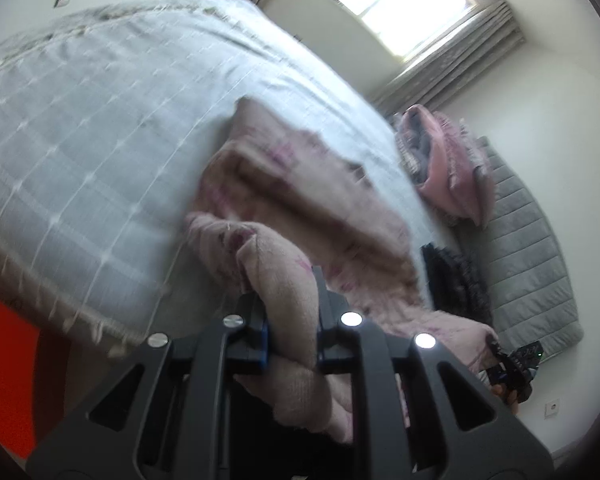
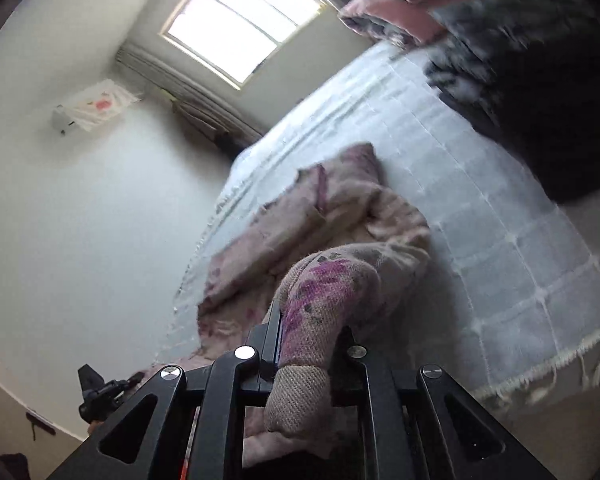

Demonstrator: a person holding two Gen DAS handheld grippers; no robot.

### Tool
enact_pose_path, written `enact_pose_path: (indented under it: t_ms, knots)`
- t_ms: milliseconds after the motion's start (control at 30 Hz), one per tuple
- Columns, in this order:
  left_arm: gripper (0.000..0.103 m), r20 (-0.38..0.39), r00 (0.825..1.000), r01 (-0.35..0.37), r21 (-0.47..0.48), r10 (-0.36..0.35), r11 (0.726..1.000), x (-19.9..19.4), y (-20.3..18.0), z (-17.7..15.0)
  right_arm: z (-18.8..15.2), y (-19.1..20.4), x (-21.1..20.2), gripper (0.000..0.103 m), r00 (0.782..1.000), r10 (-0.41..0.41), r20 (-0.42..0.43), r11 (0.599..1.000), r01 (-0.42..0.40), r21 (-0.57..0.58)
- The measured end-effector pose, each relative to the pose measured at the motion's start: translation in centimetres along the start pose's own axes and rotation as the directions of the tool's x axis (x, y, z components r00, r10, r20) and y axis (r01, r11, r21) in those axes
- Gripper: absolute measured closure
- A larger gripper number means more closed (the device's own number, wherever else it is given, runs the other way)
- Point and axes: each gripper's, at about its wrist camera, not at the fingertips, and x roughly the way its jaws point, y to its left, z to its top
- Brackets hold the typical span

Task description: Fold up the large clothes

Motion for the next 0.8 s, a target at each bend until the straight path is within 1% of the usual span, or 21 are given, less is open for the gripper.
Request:
enact_pose_path:
  t_ms: [67, 133, 233, 300, 333, 367, 400, 433, 467, 500, 567, 633, 667, 700, 733, 767, 800]
  knots:
    - [0.085, 0.060, 0.998, 0.034, 0.014, -0.034, 0.999, 0.3, -1.4, 3.2, 1.7, 1.5, 0.7, 0.090, 1.000, 0.013, 0.019, 0.999, -0.012, -0.032]
    - [0.085, 0.095, 0.995, 0.033, 0.022, -0.035, 0.999, 1.6, -2.2, 6.2, 4.0, 2.6, 1.9, 0.090, 0.999, 0.024, 0.036, 0.998, -0.022, -0.051]
    - [0.085, 0.085, 0.994, 0.067, -0.054, -0.062, 0.996, 4.7, -1.7, 11.2, 8.2, 2.7, 5.1, 0.089, 0.997, 0.046, 0.065, 0.999, -0.044, -0.018]
    - [0.084, 0.072, 0.995, 0.072, -0.080, -0.066, 0.994, 7.7, -1.4, 14.6, 11.4, 2.3, 8.1, 0.089, 0.996, 0.057, 0.062, 0.998, -0.058, 0.018]
    - [0.083, 0.059, 0.996, 0.068, -0.088, -0.063, 0.994, 9.6, -1.1, 16.2, 13.2, 2.0, 9.7, 0.089, 0.997, 0.055, 0.057, 0.998, -0.057, 0.040]
    - [0.082, 0.049, 0.997, 0.071, -0.118, -0.066, 0.990, 11.5, -0.5, 17.4, 14.4, 1.7, 11.2, 0.089, 0.997, 0.043, 0.057, 0.998, -0.046, 0.052]
    - [0.079, 0.047, 0.996, 0.079, -0.163, -0.072, 0.983, 13.1, 0.2, 18.4, 16.1, 1.1, 13.1, 0.087, 0.998, 0.013, 0.069, 0.997, -0.018, 0.069]
    - [0.074, 0.051, 0.995, 0.096, -0.229, -0.087, 0.969, 14.8, 1.5, 19.1, 17.4, 0.1, 15.0, 0.087, 0.996, -0.024, 0.091, 0.995, 0.015, 0.097]
    - [0.072, 0.068, 0.992, 0.120, -0.293, -0.104, 0.949, 16.4, 2.7, 19.6, 18.1, -0.4, 16.2, 0.086, 0.993, -0.056, 0.106, 0.992, 0.044, 0.117]
    - [0.071, 0.094, 0.991, 0.119, -0.338, -0.092, 0.934, 17.1, 3.6, 19.7, 18.5, -1.2, 17.8, 0.082, 0.988, -0.105, 0.117, 0.986, 0.088, 0.140]
    - [0.071, 0.146, 0.989, 0.080, -0.427, -0.018, 0.901, 18.0, 5.9, 20.6, 18.4, -2.3, 20.8, 0.079, 0.981, -0.174, 0.091, 0.975, 0.158, 0.156]
    - [0.069, 0.175, 0.984, 0.101, -0.454, -0.023, 0.885, 18.2, 7.4, 21.3, 17.9, -3.0, 23.0, 0.077, 0.971, -0.230, 0.058, 0.967, 0.221, 0.127]
    - [0.067, 0.174, 0.985, 0.088, -0.447, -0.010, 0.890, 18.2, 7.8, 21.4, 17.8, -3.3, 23.4, 0.077, 0.969, -0.242, 0.048, 0.966, 0.236, 0.107]
    - [0.062, 0.157, 0.988, 0.054, -0.424, 0.014, 0.904, 18.2, 7.8, 21.4, 18.1, -3.5, 23.5, 0.077, 0.968, -0.247, 0.050, 0.966, 0.242, 0.093]
    - [0.059, 0.139, 0.989, 0.018, -0.387, 0.040, 0.922, 18.3, 7.5, 21.5, 18.3, -3.7, 23.4, 0.077, 0.970, -0.239, 0.050, 0.968, 0.234, 0.088]
    - [0.058, 0.122, 0.990, -0.032, -0.329, 0.076, 0.944, 18.4, 7.1, 21.3, 18.8, -4.1, 23.3, 0.076, 0.975, -0.216, 0.042, 0.973, 0.212, 0.090]
    - [0.056, 0.111, 0.989, -0.060, -0.292, 0.096, 0.955, 18.6, 6.8, 21.1, 19.1, -4.3, 23.0, 0.076, 0.979, -0.199, 0.034, 0.976, 0.195, 0.095]
